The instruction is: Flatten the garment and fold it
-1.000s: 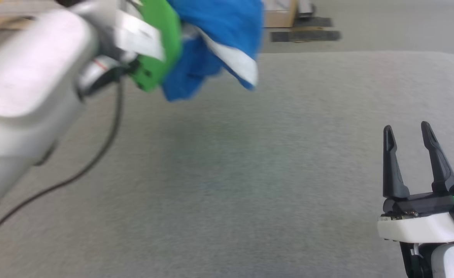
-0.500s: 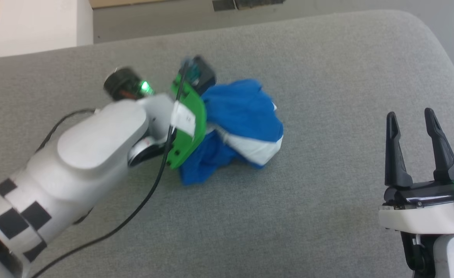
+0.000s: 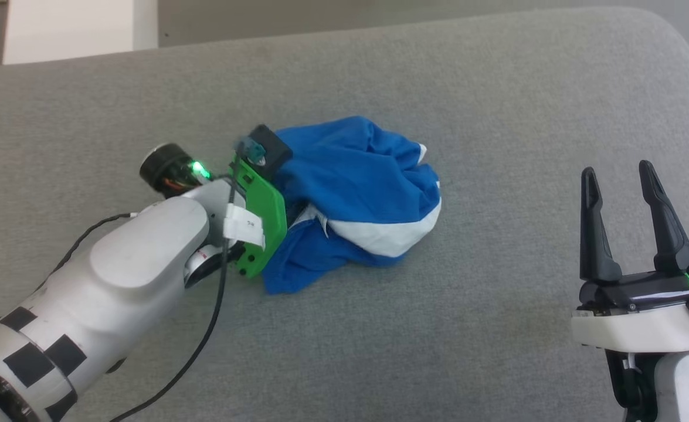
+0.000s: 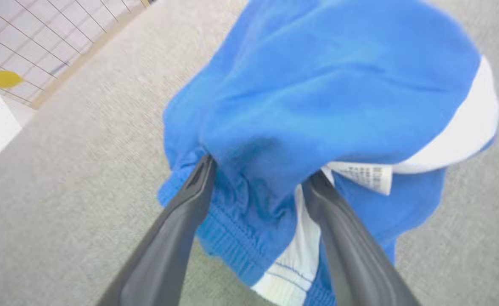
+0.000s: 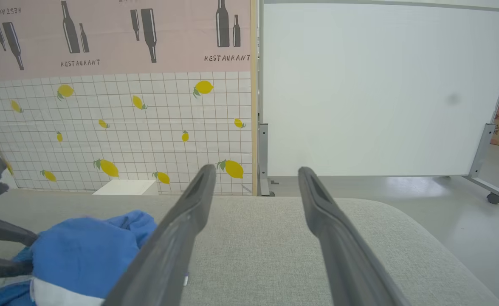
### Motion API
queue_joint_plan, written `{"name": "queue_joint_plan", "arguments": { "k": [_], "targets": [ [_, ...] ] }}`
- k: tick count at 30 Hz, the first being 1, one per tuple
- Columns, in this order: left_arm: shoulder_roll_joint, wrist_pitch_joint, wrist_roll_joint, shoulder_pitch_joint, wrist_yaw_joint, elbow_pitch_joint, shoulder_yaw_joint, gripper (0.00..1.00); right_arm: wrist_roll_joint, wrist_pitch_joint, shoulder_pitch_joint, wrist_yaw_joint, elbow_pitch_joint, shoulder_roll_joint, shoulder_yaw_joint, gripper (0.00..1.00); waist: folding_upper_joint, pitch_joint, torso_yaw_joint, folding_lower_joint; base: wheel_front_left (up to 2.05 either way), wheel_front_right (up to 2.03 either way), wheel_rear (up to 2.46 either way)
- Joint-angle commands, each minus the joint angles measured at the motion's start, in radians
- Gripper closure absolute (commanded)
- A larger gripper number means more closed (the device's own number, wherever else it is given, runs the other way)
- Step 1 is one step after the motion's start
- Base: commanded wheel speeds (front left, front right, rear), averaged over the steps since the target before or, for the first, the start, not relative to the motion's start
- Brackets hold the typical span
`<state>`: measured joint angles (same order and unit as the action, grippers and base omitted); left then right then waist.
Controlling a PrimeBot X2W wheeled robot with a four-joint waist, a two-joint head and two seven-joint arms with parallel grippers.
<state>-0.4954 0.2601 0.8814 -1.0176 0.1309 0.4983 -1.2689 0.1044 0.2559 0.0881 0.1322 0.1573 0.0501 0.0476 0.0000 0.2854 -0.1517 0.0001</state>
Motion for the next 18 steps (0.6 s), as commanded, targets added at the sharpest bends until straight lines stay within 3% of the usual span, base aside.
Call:
{"name": "queue_joint_plan", "arguments": {
  "k": [1,4,8,13,18],
  "targets": [
    [0.015,-0.07,-0.018,-0.016,0.0,0.003,0.017,0.0,-0.009,0.006,-0.002,-0.002,-0.005,0.0,0.003,0.0,0.0,-0.05,0.043,-0.0001,0.0,0.0,0.0],
    [0.025,-0.168,-0.019,-0.009,-0.004,0.003,0.038,0.0,-0.015,0.006,-0.021,-0.002,-0.011,0.0,0.006,0.0,0.0,-0.094,0.072,-0.0001,0.0,0.0,0.0],
    [0.02,-0.307,-0.059,0.02,-0.076,-0.004,0.067,0.0,-0.02,0.006,-0.051,-0.002,-0.014,0.0,0.006,0.0,0.0,-0.147,0.108,-0.0001,0.0,0.0,0.0],
    [0.005,-0.494,-0.084,0.105,-0.226,-0.052,0.147,0.0,-0.026,0.006,-0.08,-0.002,-0.013,0.0,0.019,0.0,0.0,-0.186,0.147,-0.0001,0.0,0.0,0.0],
    [-0.01,-0.521,-0.183,0.219,-0.417,-0.182,0.307,0.0,-0.027,0.006,-0.096,-0.002,-0.008,0.0,0.043,0.0,0.0,-0.199,0.179,-0.0001,0.0,0.0,0.0]
  ]
}}
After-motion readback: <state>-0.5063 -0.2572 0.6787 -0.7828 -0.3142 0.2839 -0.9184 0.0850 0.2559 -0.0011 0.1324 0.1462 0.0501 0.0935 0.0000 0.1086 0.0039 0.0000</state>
